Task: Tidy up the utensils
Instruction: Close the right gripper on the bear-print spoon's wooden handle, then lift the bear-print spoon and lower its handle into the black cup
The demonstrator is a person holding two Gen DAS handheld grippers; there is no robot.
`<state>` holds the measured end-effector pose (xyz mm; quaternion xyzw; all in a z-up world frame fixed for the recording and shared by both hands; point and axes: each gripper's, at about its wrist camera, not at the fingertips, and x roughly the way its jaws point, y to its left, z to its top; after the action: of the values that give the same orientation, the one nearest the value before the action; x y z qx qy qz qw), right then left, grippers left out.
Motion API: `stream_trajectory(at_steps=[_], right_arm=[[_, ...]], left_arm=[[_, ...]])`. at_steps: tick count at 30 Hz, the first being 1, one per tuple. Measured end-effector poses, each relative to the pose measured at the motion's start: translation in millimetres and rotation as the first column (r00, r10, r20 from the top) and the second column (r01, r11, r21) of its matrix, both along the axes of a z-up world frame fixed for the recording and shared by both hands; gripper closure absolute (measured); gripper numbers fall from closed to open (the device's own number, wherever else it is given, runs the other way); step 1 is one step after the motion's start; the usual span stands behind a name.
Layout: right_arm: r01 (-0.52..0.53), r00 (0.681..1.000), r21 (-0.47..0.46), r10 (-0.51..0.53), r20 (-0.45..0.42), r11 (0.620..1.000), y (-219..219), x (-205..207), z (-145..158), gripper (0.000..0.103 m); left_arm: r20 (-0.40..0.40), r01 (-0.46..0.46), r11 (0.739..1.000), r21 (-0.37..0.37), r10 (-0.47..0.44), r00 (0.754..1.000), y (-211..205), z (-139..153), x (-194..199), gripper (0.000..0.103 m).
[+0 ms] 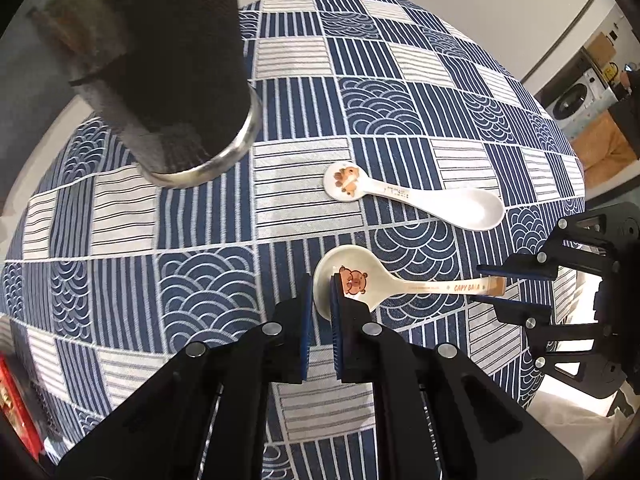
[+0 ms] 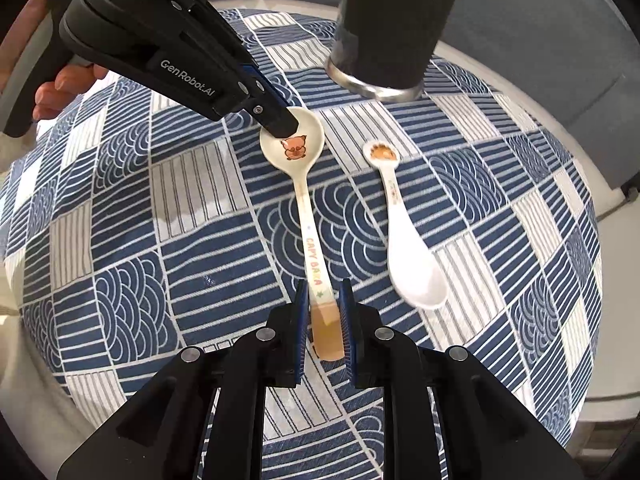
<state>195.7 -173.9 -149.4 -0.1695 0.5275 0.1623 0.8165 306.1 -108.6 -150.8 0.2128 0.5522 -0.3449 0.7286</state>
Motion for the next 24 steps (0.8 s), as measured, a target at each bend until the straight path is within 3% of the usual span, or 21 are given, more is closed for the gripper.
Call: stream_trajectory(at_steps=[14,24], right_arm=[[-0.173,0.981,-0.019,0.174,0.081,0.985,6.7,11.7,33.5,0.089],[-0.296,0.942,-0.043,0.299,0.154,0.954,-1.1,13.3,59.4,0.089]], left_arm=[[0.094,-0.143,0.990,-0.010,0.143,0.985,24.3,49.6,-9.1,0.094],[0.179,-0.253,0.967,-0.017,0.252,0.951,25.9,83.7,-26.8,0.095]])
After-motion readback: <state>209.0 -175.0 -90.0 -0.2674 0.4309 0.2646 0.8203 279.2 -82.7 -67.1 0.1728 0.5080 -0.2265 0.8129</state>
